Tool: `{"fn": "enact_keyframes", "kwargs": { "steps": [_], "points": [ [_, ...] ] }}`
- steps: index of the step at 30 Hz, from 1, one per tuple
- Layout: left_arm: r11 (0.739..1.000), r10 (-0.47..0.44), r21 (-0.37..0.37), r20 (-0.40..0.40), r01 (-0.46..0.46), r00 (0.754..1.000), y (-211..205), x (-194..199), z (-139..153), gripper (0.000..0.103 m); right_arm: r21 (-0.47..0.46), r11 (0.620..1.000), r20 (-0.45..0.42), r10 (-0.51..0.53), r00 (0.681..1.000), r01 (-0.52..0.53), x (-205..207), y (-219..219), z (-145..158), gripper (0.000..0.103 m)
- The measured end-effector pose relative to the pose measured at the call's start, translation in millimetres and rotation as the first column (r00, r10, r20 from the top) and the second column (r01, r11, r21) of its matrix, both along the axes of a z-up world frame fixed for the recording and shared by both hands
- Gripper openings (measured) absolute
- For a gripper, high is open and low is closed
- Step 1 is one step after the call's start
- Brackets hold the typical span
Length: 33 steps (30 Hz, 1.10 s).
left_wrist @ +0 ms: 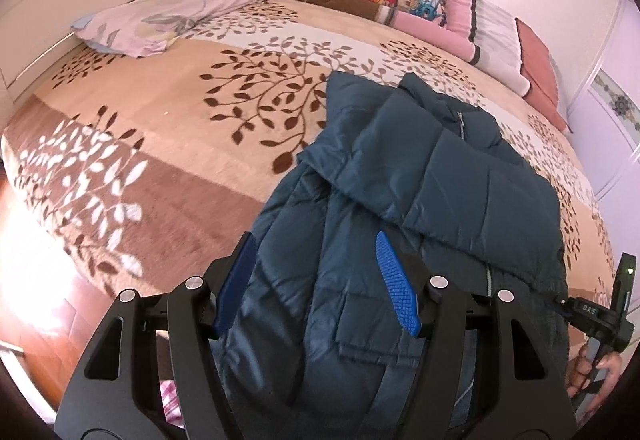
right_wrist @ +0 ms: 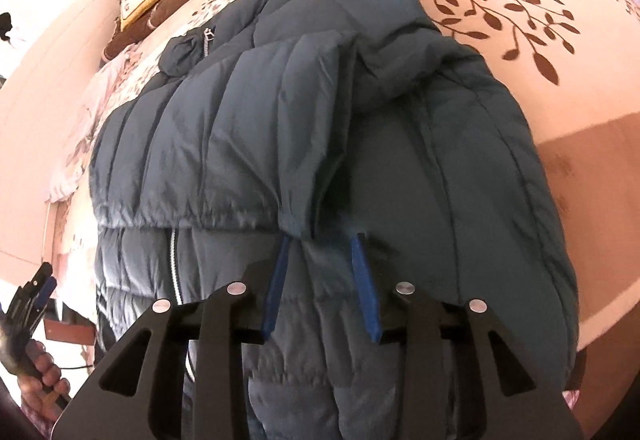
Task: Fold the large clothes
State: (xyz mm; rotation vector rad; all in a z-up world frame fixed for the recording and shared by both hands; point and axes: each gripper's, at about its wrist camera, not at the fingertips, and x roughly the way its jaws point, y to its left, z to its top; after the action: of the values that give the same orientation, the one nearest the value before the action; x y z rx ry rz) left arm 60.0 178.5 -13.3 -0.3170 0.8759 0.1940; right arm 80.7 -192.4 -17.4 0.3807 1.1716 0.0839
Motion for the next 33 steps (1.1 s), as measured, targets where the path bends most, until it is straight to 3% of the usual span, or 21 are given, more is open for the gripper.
{"fn": "enact_keyframes", "kwargs": {
  "steps": [7, 17, 26, 33],
  "points": [
    [1.0, -0.012, 0.025, -0.018, 0.012, 1.0, -2, -21, 6, 0.062, -0.042, 0.998, 0.051, 0.055, 0.997, -0.053, -37, -8, 26, 0.039],
    [0.999, -0.018, 0.045, 0.023, 0.017, 1.0, 8, -62, 24, 0.062, -0.107, 0.99, 0.103, 0.098, 0.99, -0.087, -85, -19, 50, 0.048],
    [0.999, -0.009, 0.05, 0.002, 0.009, 1.0, 22, -100, 13, 0.063, -0.093, 0.995, 0.108, 0.053, 0.993, -0.043, -118, -56, 51, 0.049],
    [0.997, -0.069, 0.038, -0.058, 0.072, 0.996, 14, -115, -12, 0.066, -0.094, 0.994, 0.04, 0.064, 0.997, -0.06, -145, -74, 37, 0.054]
  ]
}}
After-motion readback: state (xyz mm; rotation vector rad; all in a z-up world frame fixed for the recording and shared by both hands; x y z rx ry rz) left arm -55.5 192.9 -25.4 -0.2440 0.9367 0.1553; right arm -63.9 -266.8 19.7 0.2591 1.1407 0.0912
